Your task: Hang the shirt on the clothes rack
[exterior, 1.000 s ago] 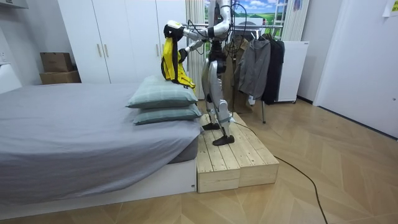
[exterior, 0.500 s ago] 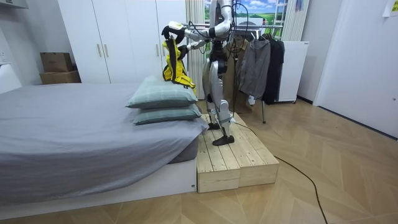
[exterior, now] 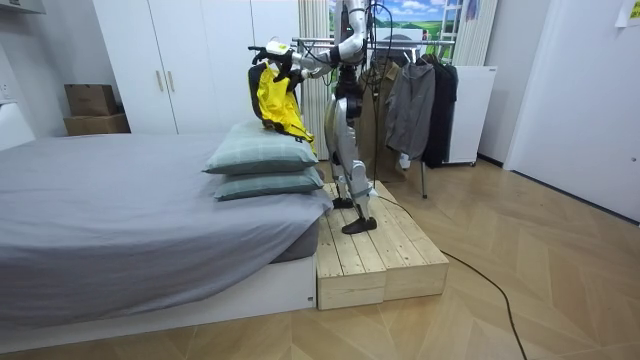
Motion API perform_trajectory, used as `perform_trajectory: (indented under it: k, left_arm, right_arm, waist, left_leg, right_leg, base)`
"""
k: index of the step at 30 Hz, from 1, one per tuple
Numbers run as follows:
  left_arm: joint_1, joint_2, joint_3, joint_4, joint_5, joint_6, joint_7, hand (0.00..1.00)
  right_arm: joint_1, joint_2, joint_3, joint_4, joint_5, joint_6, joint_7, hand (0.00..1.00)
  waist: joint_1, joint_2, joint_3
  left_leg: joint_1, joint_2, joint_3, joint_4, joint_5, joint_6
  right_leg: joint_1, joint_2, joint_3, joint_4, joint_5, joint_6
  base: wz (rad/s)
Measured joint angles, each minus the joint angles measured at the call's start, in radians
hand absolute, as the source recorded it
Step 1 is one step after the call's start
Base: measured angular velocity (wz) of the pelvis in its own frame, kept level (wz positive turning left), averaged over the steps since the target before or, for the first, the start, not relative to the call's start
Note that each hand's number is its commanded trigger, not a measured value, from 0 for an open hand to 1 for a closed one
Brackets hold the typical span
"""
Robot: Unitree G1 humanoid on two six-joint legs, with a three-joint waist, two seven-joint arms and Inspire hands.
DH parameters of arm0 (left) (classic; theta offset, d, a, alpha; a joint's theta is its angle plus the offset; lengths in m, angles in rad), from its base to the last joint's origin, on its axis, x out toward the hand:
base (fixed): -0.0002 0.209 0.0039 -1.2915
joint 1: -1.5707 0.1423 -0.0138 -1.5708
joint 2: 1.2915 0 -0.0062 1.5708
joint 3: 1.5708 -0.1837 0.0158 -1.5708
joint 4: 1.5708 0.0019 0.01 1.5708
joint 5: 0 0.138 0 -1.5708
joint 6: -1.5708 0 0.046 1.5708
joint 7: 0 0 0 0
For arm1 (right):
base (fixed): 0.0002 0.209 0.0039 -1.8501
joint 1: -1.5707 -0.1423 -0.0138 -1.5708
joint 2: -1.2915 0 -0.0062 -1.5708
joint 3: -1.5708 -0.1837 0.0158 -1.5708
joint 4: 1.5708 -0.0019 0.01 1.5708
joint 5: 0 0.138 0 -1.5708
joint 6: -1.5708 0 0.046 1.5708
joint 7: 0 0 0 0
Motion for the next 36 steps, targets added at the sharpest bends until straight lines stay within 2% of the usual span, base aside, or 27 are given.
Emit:
perform_trajectory:
  k: [12, 20, 29, 36]
  left_arm:
    - [0.000, -0.001, 0.034, 0.037, -0.040, 0.001, -0.056, 0.00]
    - [0.000, 0.000, 0.040, 0.037, -0.059, -0.001, -0.061, 0.00]
    - [0.002, 0.000, 0.042, 0.039, -0.060, -0.001, -0.068, 0.00]
    - [0.011, -0.001, 0.053, 0.039, -0.151, 0.003, -0.070, 0.00]
  right_arm:
    - [0.000, -0.001, -0.002, -0.007, -0.061, 0.000, -0.007, 1.00]
    - [-0.001, -0.009, -0.050, -0.082, -0.092, -0.001, -0.008, 1.00]
    - [-0.002, -0.010, -0.060, -0.082, -0.144, 0.000, -0.009, 1.00]
    - [-0.002, -0.012, -0.062, -0.111, -0.197, 0.019, -0.017, 1.00]
  waist:
    - [-0.007, -0.014, 0.0054]
    - [-0.011, -0.017, 0.0077]
    - [-0.006, -0.022, 0.0096]
    - [-0.001, -0.030, 0.0078]
  left_leg:
    - [0.003, -0.001, 0.032, 0.000, 0.000, 0.000]
    - [-0.004, -0.001, 0.033, 0.000, -0.001, 0.001]
    - [-0.003, -0.001, 0.035, 0.000, -0.001, 0.002]
    - [-0.002, 0.000, 0.062, 0.000, -0.002, 0.003]
  right_leg:
    - [-0.010, 0.001, 0.023, 0.014, -0.001, 0.001]
    - [-0.015, 0.000, 0.023, 0.016, -0.004, 0.002]
    - [-0.026, 0.000, 0.025, 0.038, -0.004, 0.002]
    - [-0.032, -0.002, 0.028, 0.047, -0.006, 0.001]
  base:
    - [-0.05]
    - [0.01]
    - [0.00]
    - [-0.02]
